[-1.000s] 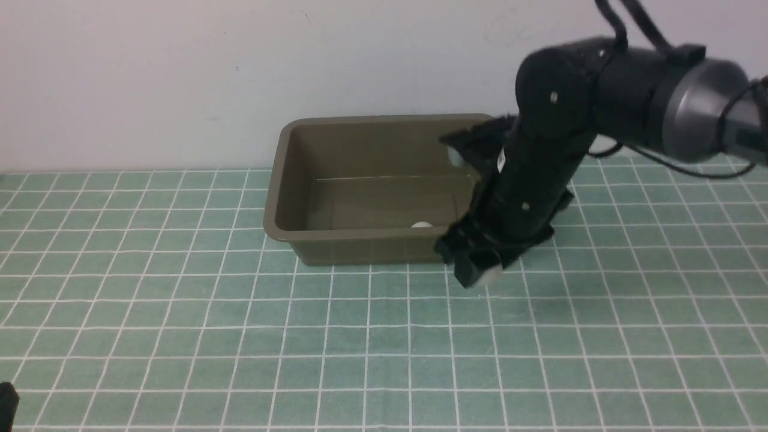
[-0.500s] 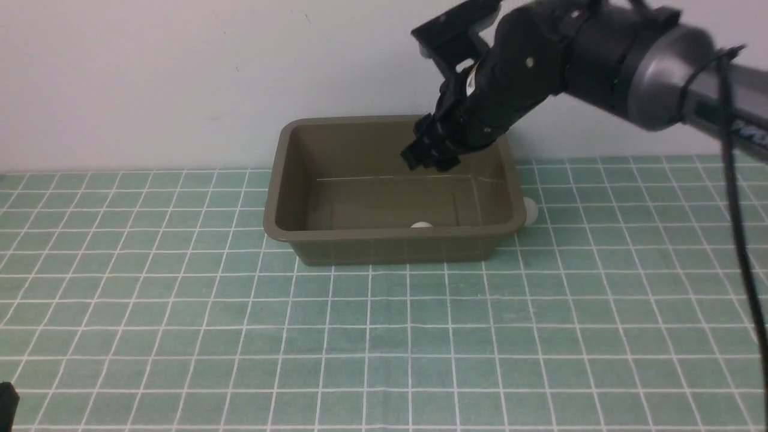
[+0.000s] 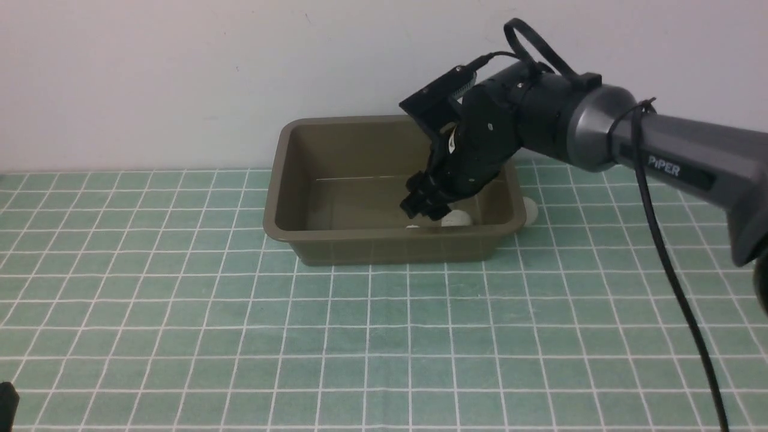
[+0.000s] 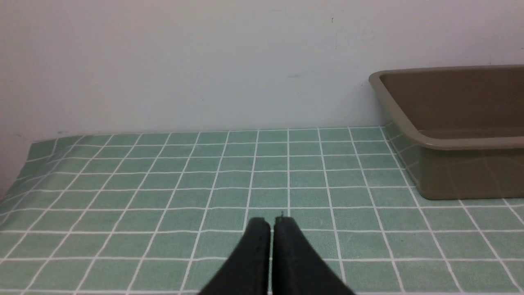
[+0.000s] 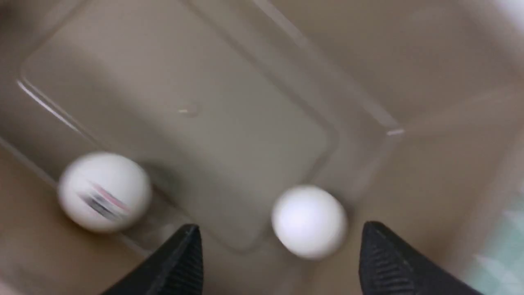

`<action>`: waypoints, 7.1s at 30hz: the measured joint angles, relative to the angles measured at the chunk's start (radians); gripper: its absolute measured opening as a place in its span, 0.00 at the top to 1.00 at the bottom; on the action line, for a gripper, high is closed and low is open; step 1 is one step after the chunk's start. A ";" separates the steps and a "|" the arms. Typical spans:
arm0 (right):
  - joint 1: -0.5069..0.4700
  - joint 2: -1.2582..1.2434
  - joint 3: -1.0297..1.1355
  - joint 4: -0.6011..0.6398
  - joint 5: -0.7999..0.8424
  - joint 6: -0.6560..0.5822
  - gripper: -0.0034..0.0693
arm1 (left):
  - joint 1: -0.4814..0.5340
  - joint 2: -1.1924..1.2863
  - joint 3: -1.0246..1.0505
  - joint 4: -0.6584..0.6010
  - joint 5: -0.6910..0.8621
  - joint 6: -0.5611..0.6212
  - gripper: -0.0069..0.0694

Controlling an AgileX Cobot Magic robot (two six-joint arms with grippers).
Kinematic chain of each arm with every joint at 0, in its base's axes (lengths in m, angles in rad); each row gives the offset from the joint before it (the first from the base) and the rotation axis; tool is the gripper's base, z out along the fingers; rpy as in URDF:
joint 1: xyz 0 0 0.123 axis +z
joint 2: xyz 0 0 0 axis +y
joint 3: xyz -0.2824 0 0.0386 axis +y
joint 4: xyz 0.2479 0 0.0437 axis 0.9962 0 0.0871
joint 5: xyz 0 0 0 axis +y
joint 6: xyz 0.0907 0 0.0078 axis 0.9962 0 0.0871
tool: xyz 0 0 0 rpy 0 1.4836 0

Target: Put the table tennis balls in the box on the green coffee tablecloth.

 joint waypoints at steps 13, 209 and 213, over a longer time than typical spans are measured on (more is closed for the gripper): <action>-0.024 -0.195 0.000 -0.086 0.130 -0.138 0.31 | 0.000 0.000 0.000 0.000 0.000 0.000 0.91; -0.400 -1.590 1.183 0.481 -0.039 -0.417 0.96 | 0.000 0.000 0.000 0.000 0.000 0.000 0.91; -0.400 -1.658 1.371 0.573 -0.274 -0.400 0.96 | 0.000 0.000 0.000 0.000 0.000 0.000 0.91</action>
